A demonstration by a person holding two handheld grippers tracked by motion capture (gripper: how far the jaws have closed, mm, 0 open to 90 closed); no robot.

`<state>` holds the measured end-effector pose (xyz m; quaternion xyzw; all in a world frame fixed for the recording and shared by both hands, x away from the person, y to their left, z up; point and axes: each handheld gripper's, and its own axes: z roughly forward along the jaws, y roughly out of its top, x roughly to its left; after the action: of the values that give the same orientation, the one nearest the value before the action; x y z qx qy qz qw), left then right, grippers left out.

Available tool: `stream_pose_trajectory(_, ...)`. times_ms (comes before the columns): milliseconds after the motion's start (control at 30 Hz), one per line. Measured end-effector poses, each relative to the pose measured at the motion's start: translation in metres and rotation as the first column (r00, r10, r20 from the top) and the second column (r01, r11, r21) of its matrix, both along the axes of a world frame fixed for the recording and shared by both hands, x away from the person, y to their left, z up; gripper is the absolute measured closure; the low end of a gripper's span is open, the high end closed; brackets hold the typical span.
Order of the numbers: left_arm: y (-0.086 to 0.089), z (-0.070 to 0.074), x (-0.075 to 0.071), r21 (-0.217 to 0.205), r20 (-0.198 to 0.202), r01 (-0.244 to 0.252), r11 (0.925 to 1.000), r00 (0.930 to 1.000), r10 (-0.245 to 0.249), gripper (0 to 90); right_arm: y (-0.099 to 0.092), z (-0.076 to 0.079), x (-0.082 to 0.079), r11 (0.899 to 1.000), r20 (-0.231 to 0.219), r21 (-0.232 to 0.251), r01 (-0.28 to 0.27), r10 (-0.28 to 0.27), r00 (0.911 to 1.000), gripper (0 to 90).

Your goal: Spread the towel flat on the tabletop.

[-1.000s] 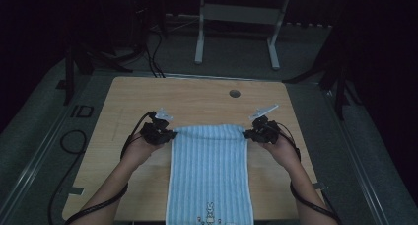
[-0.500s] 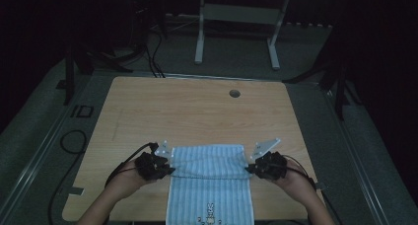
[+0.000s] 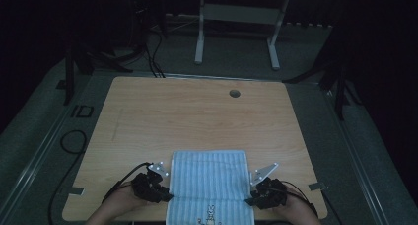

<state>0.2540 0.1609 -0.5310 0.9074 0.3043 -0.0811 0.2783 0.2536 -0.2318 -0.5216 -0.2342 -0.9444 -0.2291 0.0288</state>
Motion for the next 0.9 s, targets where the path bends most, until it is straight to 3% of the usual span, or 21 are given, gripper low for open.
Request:
stream_pose_trajectory(33,0.004,0.004,0.001,0.001,0.016,-0.014,0.9999,0.9998,0.014,63.0,-0.003,0.004,0.0,1.0,0.004,-0.003,0.009,-0.009,1.0,64.2)
stream_pose_trajectory(67,0.007,0.008,0.004,0.003,0.024,-0.032,0.9995,0.9992,0.032,62.3,-0.006,0.011,0.0,1.0,0.017,-0.005,0.013,-0.013,0.9998,58.9)
stream_pose_trajectory(167,0.016,0.022,0.017,-0.011,0.058,-0.068,0.9976,0.996,0.069,56.1,-0.019,0.036,0.008,0.997,0.069,0.037,0.067,-0.069,0.9952,54.6)
stream_pose_trajectory(233,0.018,0.029,0.03,0.003,0.092,-0.099,0.9951,0.9909,0.098,52.1,-0.026,0.051,0.022,0.994,0.12,0.039,0.104,-0.108,0.9869,51.5)
stream_pose_trajectory(300,0.019,0.033,0.051,-0.01,0.111,-0.135,0.9908,0.9845,0.136,50.3,-0.028,0.057,0.04,0.989,0.134,0.049,0.14,-0.145,0.9803,49.3)
stream_pose_trajectory(333,0.018,0.033,0.057,-0.019,0.113,-0.144,0.9894,0.9829,0.145,47.1,-0.027,0.057,0.052,0.985,0.14,0.056,0.161,-0.167,0.9758,44.1)
stream_pose_trajectory(433,0.014,0.032,0.08,-0.032,0.115,-0.16,0.9865,0.9799,0.163,46.1,-0.021,0.052,0.079,0.978,0.12,0.076,0.194,-0.202,0.972,43.2)
stream_pose_trajectory(467,0.014,0.032,0.08,-0.032,0.115,-0.16,0.9865,0.9799,0.163,45.9,-0.021,0.052,0.079,0.978,0.12,0.076,0.194,-0.202,0.972,43.2)
stream_pose_trajectory(533,0.004,0.026,0.098,-0.022,0.109,-0.156,0.9874,0.9814,0.158,45.8,-0.007,0.04,0.105,0.975,0.09,0.055,0.216,-0.221,0.9712,48.5)
stream_pose_trajectory(567,0.0,0.024,0.103,-0.006,0.11,-0.156,0.9878,0.9817,0.155,45.8,-0.003,0.036,0.11,0.976,0.077,0.05,0.212,-0.215,0.9736,51.3)
stream_pose_trajectory(700,-0.016,0.012,0.117,0.055,0.129,-0.132,0.9898,0.9838,0.124,45.9,0.014,0.017,0.13,0.98,0.092,-0.009,0.201,-0.199,0.9757,57.9)
stream_pose_trajectory(900,-0.033,0.001,0.117,0.138,0.162,-0.087,0.9866,0.9846,0.065,46.0,0.024,-0.003,0.141,0.98,0.098,-0.093,0.173,-0.164,0.9816,67.6)
